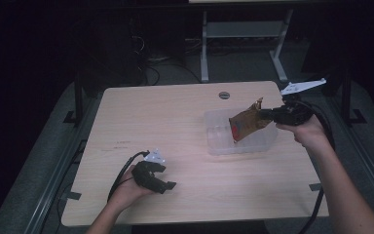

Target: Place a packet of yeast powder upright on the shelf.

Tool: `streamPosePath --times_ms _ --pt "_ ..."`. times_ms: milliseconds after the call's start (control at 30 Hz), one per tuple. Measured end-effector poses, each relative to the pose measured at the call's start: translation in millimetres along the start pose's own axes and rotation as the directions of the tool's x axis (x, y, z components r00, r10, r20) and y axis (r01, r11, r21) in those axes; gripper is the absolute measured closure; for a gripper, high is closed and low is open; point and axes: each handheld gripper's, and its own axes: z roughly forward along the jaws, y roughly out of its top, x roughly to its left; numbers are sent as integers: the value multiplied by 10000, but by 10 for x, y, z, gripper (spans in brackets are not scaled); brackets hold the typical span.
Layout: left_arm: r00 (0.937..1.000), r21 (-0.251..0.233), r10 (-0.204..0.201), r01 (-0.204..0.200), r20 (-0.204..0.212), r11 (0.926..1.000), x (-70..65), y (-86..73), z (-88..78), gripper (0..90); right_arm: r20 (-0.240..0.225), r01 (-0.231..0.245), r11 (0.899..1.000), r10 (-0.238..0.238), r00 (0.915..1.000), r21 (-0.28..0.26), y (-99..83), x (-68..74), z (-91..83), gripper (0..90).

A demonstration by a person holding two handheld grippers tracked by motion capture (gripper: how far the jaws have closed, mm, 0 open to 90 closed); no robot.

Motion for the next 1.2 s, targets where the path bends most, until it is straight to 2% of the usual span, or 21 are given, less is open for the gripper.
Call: streamPosePath --times_ms 300,533,833,967,1100,1200 --pt "10000 49 66 -66 -3 10000 0 -2 3 229 -215 128 9999 -127 9997 76 82 68 207 887" --pt "10000 108 72 -72 64 9999 -1 -4 8 229 -418 -36 10000 39 9991 72 107 94 360 886" --pt "9999 201 127 -129 94 9997 -6 -6 18 229 -398 8 9999 -3 9992 135 133 103 515 855" --pt "9999 139 76 -77 113 9999 -1 -10 12 229 -388 -70 9999 75 9992 150 136 113 546 752" --pt "9999 142 85 -86 54 9999 7 -7 2 229 -316 116 9999 -113 9994 109 128 153 530 538" --pt "10000 82 21 -21 38 10000 13 -1 -1 229 -153 213 9998 -214 9997 -58 114 169 474 454"
